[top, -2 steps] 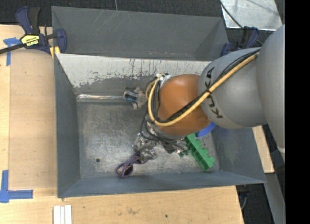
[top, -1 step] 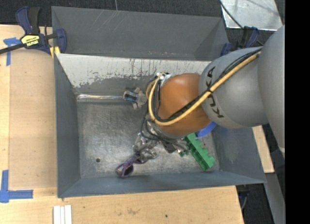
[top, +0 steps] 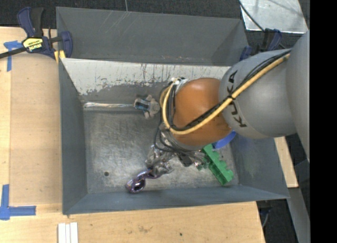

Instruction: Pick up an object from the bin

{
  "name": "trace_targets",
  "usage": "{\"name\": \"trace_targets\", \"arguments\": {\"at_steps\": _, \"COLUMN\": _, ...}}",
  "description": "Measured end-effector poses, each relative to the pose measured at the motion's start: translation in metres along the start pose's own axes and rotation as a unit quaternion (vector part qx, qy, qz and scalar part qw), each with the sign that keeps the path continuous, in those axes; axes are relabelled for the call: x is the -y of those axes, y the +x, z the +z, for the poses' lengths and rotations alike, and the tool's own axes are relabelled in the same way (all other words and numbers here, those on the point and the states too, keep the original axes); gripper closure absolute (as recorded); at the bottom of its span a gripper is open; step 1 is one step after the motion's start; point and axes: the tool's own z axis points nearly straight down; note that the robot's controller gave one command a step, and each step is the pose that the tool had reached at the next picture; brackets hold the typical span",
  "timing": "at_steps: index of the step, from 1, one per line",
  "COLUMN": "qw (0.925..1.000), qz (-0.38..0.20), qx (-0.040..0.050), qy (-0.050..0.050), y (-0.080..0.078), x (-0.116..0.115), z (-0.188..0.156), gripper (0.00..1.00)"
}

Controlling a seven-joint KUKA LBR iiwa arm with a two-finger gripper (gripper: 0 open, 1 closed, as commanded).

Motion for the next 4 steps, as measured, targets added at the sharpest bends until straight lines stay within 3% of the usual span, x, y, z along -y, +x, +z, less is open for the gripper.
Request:
{"name": "trace_targets", "arguments": {"at_steps": 1, "qw": 1.0, "qz": 0.0, "qx": -0.0036, "qy": -0.002, "y": 0.002, "x": -0.001, "z": -0.021, "gripper": 1.0}}
{"name": "trace_targets", "arguments": {"at_steps": 3, "qw": 1.0, "qz": 0.0, "qx": 0.0013, "qy": 0.0, "y": -0.001, "x": 0.0, "z": -0.047, "gripper": 1.0}}
{"name": "trace_targets", "arguments": {"at_steps": 4, "qw": 1.0, "qz": 0.001, "qx": -0.0008, "qy": -0.001, "y": 0.0, "x": 0.0, "z": -0.055, "gripper": 1.0}}
